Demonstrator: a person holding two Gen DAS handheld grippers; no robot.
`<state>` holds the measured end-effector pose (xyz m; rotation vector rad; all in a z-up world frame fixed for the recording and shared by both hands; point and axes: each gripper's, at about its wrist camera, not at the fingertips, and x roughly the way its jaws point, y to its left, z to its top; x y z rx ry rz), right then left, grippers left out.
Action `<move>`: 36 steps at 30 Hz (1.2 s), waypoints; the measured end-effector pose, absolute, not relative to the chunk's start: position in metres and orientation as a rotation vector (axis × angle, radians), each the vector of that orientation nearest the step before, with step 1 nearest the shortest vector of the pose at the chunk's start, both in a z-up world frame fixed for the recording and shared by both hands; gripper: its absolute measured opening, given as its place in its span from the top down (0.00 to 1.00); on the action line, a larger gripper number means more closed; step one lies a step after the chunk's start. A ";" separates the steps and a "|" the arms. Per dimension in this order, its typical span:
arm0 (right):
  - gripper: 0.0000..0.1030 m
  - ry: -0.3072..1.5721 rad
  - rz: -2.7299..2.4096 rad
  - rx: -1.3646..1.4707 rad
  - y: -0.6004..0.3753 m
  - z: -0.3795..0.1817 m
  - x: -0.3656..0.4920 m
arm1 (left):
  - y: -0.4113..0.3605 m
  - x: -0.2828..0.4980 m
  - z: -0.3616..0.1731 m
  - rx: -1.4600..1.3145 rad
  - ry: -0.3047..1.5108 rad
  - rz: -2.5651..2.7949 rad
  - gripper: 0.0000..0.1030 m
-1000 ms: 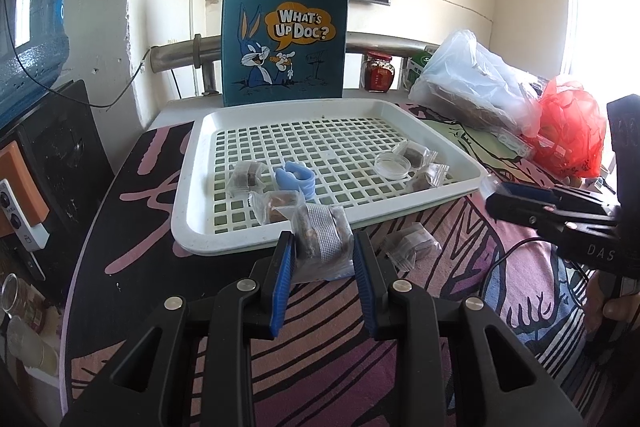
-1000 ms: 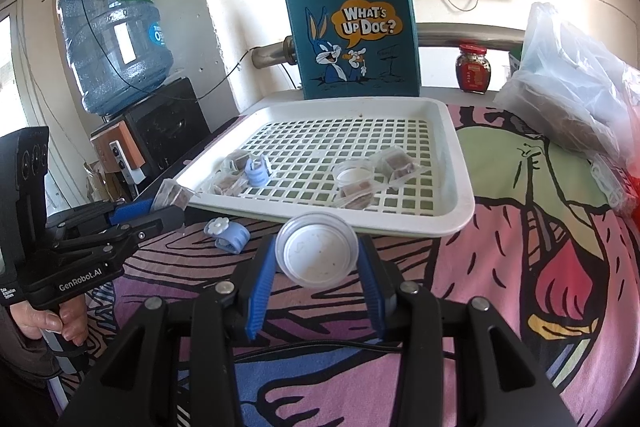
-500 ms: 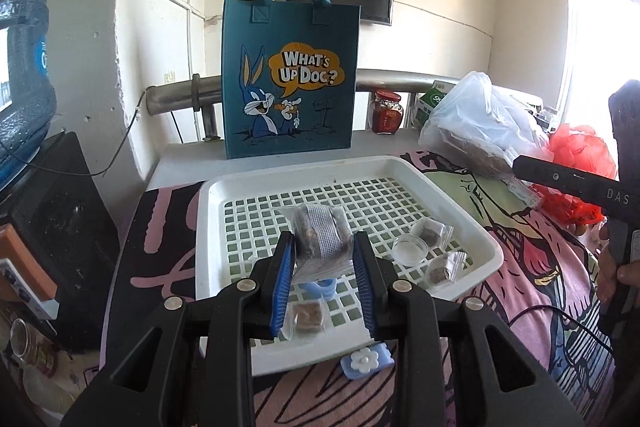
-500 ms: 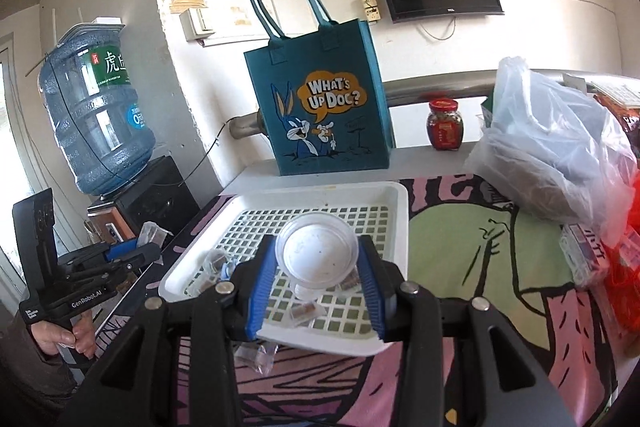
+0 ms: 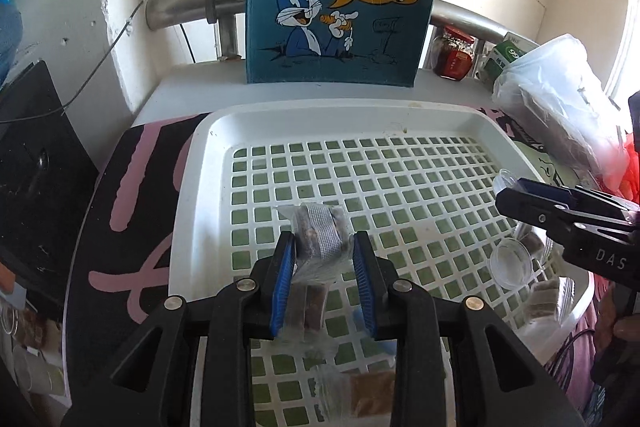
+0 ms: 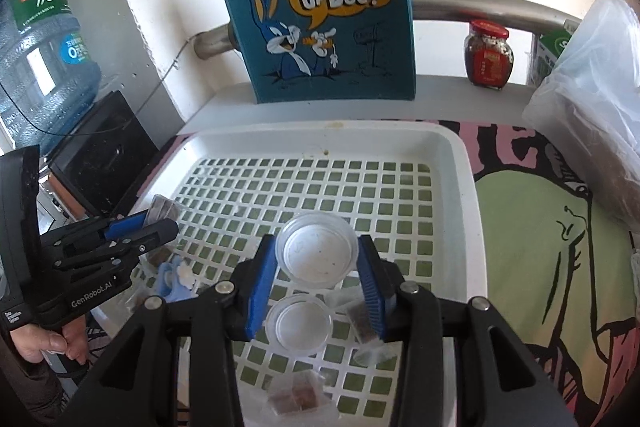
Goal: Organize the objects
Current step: 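Lower the bag and dish into the tray and open both grippers, then grasp the blue flower clip with the left gripper while the right grasps a clear bag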
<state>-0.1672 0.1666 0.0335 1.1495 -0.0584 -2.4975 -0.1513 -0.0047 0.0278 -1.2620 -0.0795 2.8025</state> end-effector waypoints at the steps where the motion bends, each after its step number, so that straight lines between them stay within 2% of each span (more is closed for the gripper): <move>1: 0.62 -0.043 -2.508 1.165 0.165 0.030 -0.171 | -0.004 -0.154 0.026 -1.278 -0.082 2.797 0.71; 5: 0.61 -0.044 -2.465 1.323 0.162 0.016 -0.187 | -0.005 -0.158 0.026 -1.302 -0.124 2.769 0.65; 10: 0.48 -0.258 -2.510 1.099 0.192 0.061 -0.157 | -0.024 -0.141 0.056 -1.164 -0.278 2.827 0.29; 14: 0.41 -0.321 -2.546 0.828 0.213 0.112 -0.106 | -0.038 -0.111 0.086 -1.004 -0.385 2.862 0.22; 18: 0.33 -0.311 -2.545 0.666 0.221 0.136 -0.053 | -0.040 -0.072 0.104 -0.865 -0.363 2.893 0.12; 25: 0.33 -0.224 -2.457 0.777 0.210 0.109 -0.010 | -0.015 -0.020 0.075 -0.977 -0.142 2.801 0.10; 36: 0.33 -0.081 -2.344 1.123 0.176 0.029 -0.016 | 0.008 -0.013 0.016 -1.253 -0.127 2.675 0.10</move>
